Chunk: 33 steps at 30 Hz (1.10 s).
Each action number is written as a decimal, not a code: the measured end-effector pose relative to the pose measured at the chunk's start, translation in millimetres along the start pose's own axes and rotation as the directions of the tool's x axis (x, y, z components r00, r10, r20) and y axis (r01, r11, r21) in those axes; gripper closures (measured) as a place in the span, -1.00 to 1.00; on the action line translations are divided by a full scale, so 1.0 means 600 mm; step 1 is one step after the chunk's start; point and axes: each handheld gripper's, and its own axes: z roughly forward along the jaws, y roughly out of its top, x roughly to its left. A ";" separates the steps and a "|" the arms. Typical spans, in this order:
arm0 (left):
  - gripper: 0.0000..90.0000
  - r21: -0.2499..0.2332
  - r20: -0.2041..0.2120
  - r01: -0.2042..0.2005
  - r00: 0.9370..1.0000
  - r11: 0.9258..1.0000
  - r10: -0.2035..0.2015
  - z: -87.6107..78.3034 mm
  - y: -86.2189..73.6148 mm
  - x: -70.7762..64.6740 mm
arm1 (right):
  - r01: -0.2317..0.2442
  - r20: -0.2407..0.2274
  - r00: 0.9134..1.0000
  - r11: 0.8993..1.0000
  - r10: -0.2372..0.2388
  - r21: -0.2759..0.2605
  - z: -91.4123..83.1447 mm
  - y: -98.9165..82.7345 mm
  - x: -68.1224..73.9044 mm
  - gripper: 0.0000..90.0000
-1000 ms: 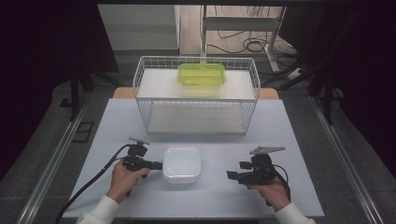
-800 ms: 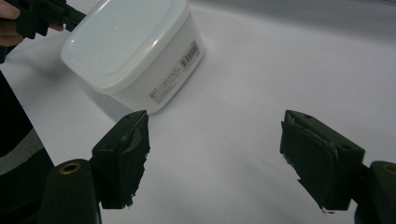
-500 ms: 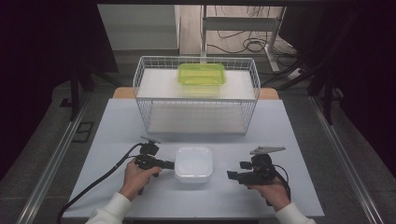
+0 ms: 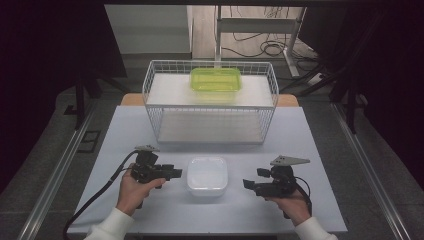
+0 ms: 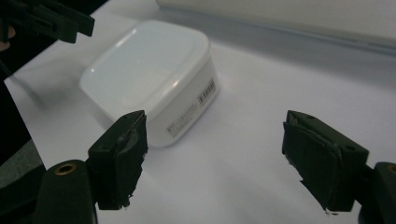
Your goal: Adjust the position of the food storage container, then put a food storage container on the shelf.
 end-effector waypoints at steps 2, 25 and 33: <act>-0.19 -0.022 0.007 -0.002 1.000 1.000 0.003 -0.010 -0.001 -0.004 | 0.006 -0.003 1.000 1.000 -0.007 -0.024 -0.003 0.002 0.002 -0.53; -0.40 -0.015 0.079 0.103 0.992 0.995 -0.101 0.009 0.006 0.002 | -0.081 -0.012 0.997 0.997 0.081 0.012 0.010 0.030 0.004 -0.49; -0.37 -0.006 0.114 0.147 0.983 0.989 -0.145 0.024 0.012 0.014 | -0.112 -0.021 0.993 0.994 0.112 0.005 0.040 0.065 0.012 -0.38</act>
